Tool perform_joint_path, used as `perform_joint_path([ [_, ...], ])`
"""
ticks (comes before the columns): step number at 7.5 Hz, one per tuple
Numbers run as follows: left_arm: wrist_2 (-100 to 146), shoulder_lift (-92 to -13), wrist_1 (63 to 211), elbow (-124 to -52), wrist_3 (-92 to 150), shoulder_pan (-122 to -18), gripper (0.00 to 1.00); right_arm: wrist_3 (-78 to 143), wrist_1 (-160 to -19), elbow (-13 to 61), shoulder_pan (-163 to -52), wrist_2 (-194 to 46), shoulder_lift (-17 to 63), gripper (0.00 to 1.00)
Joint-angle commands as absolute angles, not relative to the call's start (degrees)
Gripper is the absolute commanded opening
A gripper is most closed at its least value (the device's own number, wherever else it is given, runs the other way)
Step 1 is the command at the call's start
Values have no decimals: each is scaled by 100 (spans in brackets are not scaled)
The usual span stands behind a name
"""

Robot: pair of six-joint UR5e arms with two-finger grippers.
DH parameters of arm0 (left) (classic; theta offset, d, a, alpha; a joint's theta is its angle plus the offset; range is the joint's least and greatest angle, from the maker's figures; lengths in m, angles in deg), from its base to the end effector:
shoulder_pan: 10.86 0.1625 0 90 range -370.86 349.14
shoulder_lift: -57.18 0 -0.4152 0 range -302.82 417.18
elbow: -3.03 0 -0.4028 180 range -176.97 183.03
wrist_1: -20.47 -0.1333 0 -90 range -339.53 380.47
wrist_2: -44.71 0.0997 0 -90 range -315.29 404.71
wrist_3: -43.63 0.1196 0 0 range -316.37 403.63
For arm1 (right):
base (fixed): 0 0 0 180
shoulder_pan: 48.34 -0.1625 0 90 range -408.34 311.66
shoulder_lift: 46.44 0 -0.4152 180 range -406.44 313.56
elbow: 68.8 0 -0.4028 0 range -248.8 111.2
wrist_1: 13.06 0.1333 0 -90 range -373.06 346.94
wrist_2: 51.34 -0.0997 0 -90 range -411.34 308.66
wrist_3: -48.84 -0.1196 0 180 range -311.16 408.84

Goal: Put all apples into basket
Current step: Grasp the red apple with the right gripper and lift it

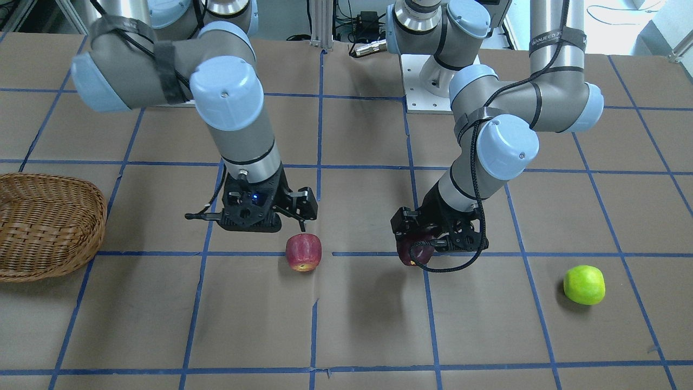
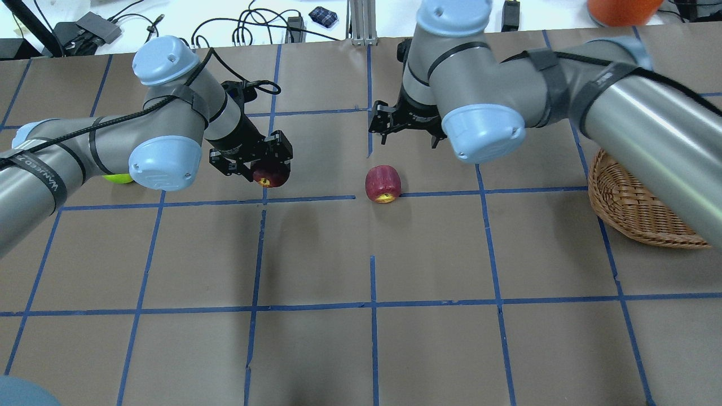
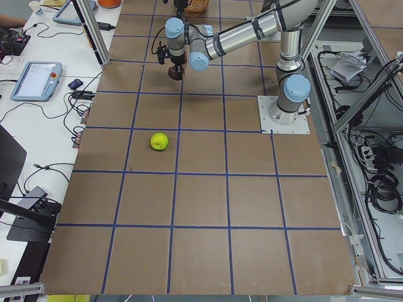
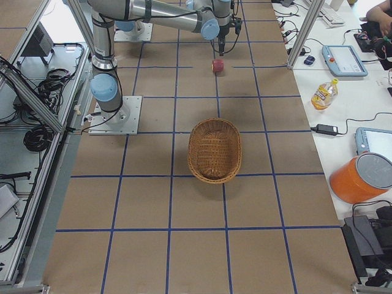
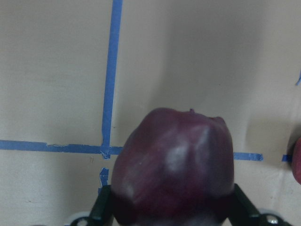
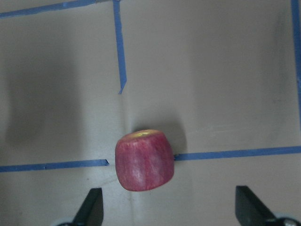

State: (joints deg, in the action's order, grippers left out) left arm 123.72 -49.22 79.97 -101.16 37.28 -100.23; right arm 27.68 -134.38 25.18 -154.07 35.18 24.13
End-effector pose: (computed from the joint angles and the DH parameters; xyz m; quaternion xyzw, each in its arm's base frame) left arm -0.1499 -0.5652 0.2383 0.0607 -0.9936 -0.0056 0.0956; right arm 0.3042 -0.5615 0.2895 0.0451 0.9961 -0.0558 0.0505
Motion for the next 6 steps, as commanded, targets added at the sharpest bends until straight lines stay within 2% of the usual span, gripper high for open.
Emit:
perform_joint_path([
  [1, 12372, -4917, 7997, -10121, 3765, -10016, 0, 2660, -13961, 2656, -15636, 3943, 1880, 100],
  [3, 12372, -4926, 7997, -10078, 3774, -10016, 0, 3132, -14112, 2674, -15654, 3832, 1484, 100],
  [6, 12372, -4943, 7997, -10051, 3774, -9998, 0, 3179, -14112, 2709, -15654, 3312, 1403, 99],
])
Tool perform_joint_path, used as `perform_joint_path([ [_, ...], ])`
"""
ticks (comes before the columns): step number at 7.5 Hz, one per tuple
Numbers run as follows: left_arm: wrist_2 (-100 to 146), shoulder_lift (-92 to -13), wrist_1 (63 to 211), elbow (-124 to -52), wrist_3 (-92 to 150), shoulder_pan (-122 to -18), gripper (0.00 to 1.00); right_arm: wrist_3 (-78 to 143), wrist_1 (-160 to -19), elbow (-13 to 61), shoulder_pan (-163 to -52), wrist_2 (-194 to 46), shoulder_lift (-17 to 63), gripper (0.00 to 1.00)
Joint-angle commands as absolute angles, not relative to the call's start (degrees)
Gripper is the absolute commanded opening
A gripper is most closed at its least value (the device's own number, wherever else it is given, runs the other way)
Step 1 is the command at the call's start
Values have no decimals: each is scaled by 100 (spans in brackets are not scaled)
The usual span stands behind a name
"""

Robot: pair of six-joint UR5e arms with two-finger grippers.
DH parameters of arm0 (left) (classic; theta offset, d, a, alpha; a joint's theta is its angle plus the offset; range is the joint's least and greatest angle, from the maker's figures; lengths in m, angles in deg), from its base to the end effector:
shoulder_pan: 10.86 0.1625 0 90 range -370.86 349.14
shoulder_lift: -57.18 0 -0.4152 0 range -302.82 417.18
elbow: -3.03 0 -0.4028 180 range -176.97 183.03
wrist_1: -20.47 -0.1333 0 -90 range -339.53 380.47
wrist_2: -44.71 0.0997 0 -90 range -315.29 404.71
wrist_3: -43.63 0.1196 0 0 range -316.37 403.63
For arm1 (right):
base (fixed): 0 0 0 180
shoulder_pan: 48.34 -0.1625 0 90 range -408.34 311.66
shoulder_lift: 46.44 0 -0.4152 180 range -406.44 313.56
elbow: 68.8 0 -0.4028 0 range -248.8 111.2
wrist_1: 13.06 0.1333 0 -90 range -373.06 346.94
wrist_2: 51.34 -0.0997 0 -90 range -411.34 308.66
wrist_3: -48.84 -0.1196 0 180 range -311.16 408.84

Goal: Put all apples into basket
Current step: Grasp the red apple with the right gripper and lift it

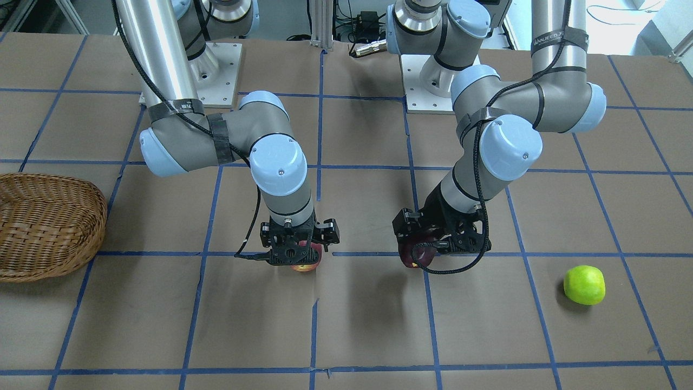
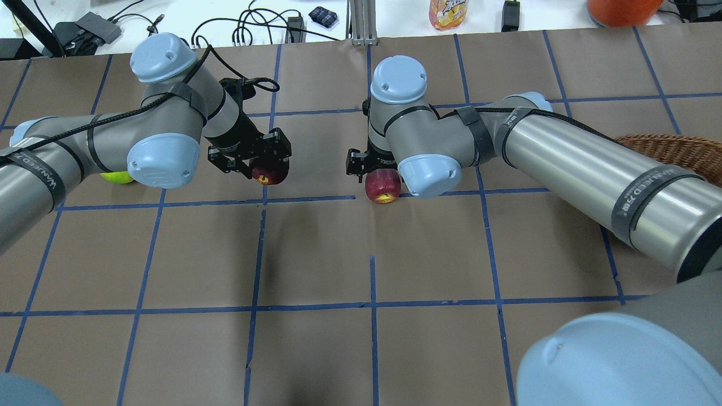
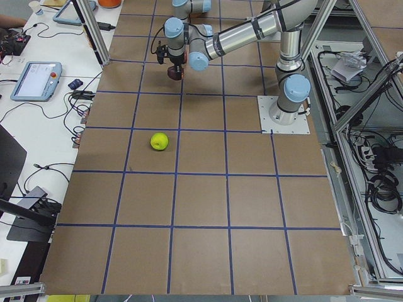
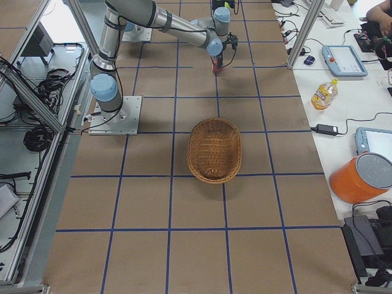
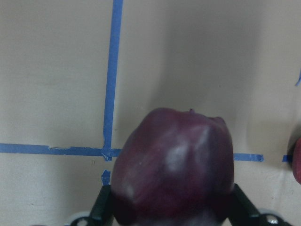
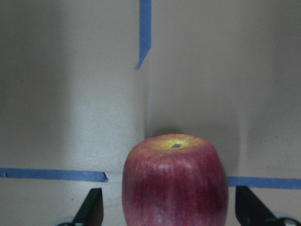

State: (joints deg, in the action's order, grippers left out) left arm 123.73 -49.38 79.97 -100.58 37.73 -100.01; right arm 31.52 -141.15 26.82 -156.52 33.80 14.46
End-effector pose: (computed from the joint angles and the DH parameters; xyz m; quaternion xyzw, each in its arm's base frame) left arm -0.1477 -0.5692 0.2412 0.0583 -0.9937 -0.0014 0.0957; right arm 0.3358 -0.5629 0.1828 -0.0087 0.9986 -0.0151 0.0493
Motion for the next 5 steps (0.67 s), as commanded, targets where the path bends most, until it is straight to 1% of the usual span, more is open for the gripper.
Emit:
perform_joint_path([
  [1, 12372, -4952, 7997, -10060, 3774, -9989, 0, 3170, -14112, 2735, -15654, 3347, 1368, 96],
  [2, 12372, -4943, 7997, -10051, 3774, -9989, 0, 3170, -14112, 2735, -15654, 3347, 1368, 86],
  [4, 12355, -4961, 7971, -10068, 3696, -9998, 0, 3266, -14042, 2726, -15619, 3365, 1429, 56],
  [5, 12337, -4978, 7910, -10068, 3660, -10050, 0, 3293, -13998, 2726, -15532, 3365, 1560, 49],
])
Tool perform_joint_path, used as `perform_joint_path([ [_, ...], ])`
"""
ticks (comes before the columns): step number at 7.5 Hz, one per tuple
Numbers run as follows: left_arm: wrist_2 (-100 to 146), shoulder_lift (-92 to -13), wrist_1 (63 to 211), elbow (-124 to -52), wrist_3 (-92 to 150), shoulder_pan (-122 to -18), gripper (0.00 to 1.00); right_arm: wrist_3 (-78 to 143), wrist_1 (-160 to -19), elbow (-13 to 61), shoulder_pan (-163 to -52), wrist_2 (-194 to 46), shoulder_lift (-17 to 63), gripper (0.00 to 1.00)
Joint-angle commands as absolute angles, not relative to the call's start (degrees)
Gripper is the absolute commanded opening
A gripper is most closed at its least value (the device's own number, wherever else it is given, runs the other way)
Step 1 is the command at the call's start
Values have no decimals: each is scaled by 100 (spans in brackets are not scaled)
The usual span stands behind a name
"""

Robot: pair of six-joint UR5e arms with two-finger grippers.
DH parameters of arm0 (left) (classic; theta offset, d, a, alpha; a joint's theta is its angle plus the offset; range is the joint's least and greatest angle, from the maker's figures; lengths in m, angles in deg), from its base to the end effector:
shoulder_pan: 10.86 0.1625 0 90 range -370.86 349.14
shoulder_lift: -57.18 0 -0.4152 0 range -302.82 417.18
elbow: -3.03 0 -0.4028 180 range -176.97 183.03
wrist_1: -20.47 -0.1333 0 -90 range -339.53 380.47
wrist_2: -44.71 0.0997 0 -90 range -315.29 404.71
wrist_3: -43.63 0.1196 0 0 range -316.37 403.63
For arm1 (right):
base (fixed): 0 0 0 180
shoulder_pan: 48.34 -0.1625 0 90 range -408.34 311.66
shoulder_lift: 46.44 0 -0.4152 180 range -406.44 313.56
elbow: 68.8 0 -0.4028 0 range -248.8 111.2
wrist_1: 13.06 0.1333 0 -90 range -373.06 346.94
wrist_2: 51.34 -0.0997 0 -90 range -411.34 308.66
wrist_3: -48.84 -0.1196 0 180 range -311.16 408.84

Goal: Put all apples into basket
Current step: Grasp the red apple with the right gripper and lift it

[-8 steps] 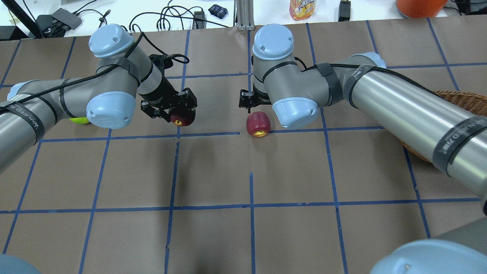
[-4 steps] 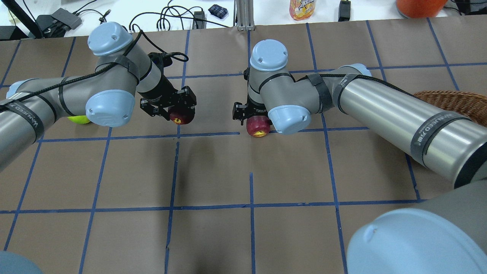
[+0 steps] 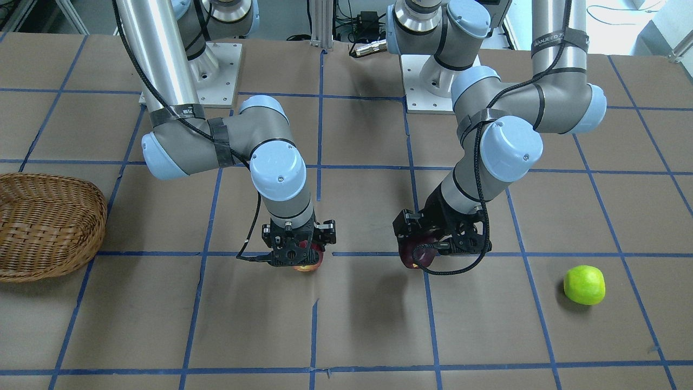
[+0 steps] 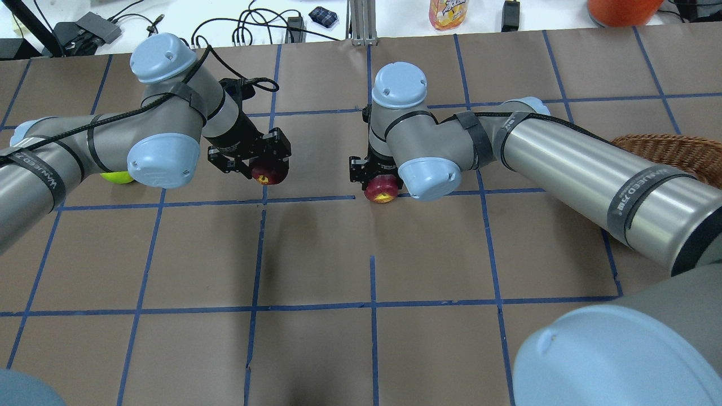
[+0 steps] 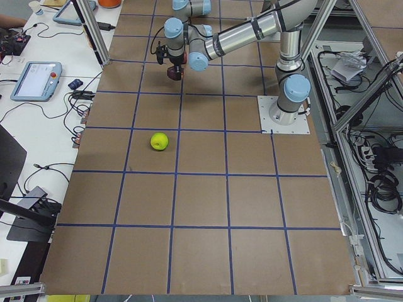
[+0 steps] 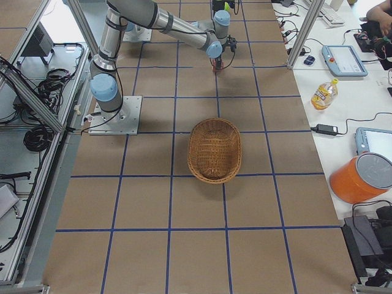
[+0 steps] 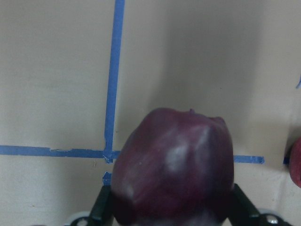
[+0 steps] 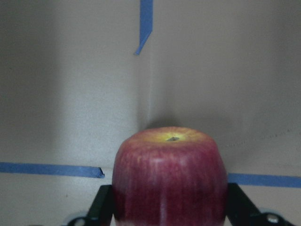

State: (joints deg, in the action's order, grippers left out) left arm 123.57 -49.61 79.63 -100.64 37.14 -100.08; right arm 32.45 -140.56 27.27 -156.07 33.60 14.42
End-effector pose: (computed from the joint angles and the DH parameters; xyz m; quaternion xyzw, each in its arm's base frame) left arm -0.1487 -0.5697 0.2391 0.0628 -0.9933 -0.0015 0.0971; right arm 0.3306 -0.5617 0.1778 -0.0126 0.9987 -0.0061 0.0480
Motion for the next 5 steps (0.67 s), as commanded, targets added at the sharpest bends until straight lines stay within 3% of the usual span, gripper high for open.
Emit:
perform_joint_path([
  [1, 12329, -4978, 7909, -10077, 3555, -10190, 0, 3554, -13502, 2674, -15270, 3348, 1831, 41],
  [4, 12320, -5381, 7103, -10077, 2145, -11181, 0, 4714, -12348, 2744, -13226, 3966, 2658, 41],
  [5, 12311, -5565, 6909, -10069, 1652, -11446, 0, 6039, -12354, 2744, -12506, 4363, 2729, 41],
])
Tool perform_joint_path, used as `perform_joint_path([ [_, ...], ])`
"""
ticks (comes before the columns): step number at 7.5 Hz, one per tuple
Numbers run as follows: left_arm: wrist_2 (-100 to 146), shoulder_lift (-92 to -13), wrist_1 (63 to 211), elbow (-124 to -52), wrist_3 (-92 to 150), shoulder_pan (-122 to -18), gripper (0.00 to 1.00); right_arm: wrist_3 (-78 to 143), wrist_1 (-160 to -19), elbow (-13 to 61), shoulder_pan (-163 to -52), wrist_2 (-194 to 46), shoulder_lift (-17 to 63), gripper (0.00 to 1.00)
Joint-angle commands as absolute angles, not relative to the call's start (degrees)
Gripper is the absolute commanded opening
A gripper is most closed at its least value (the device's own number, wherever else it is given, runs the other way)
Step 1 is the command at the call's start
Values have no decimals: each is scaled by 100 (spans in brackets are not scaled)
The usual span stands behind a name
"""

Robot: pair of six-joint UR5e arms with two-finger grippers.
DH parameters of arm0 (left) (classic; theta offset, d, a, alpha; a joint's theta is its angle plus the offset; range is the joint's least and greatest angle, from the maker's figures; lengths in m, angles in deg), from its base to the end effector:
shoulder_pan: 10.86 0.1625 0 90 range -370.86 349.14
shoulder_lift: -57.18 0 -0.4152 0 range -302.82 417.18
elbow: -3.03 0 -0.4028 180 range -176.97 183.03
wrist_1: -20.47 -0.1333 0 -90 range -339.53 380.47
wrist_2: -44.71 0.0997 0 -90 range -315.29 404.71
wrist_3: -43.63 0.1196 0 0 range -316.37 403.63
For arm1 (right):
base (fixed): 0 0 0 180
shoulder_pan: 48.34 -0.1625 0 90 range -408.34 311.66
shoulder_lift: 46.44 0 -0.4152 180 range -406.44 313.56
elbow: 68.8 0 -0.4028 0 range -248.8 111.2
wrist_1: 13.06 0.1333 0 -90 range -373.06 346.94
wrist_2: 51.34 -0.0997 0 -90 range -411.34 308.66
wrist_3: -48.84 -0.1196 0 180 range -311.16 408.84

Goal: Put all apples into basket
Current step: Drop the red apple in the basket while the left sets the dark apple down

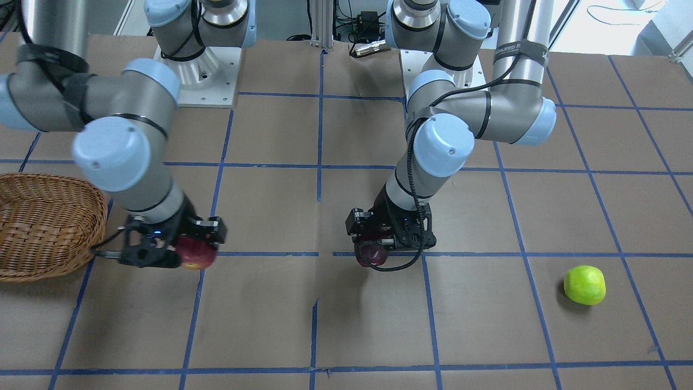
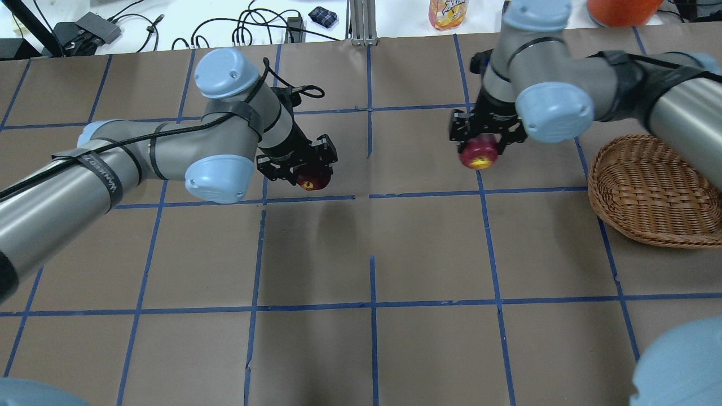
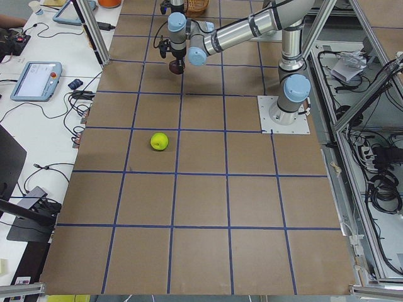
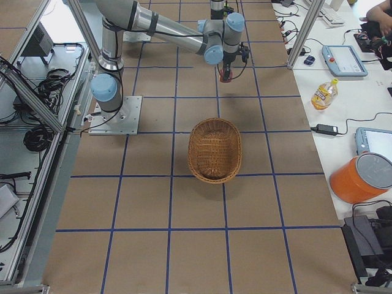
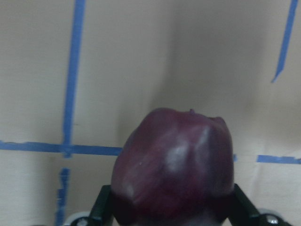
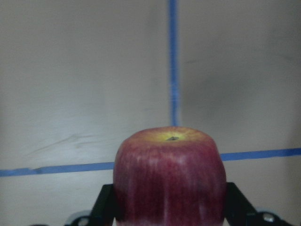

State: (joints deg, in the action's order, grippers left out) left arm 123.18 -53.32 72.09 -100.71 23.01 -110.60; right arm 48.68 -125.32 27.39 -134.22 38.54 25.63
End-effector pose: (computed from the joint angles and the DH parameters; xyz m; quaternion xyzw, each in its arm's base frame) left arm -0.2541 -0.5512 0.2151 0.0907 -0.9902 0.0084 0.1063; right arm 0.0907 -0.5993 0.2702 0.0374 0.9992 0.0162 0.0016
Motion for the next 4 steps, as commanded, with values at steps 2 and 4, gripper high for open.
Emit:
perform_joint_path([
  [2, 12328, -5794, 6373, -10068, 1270, -11816, 18, 7900, -12389, 2744, -11064, 4358, 2704, 44],
  [4, 12363, -6006, 6249, -10068, 1234, -11835, 99, 9178, -12888, 2744, -10094, 4332, 2485, 50],
])
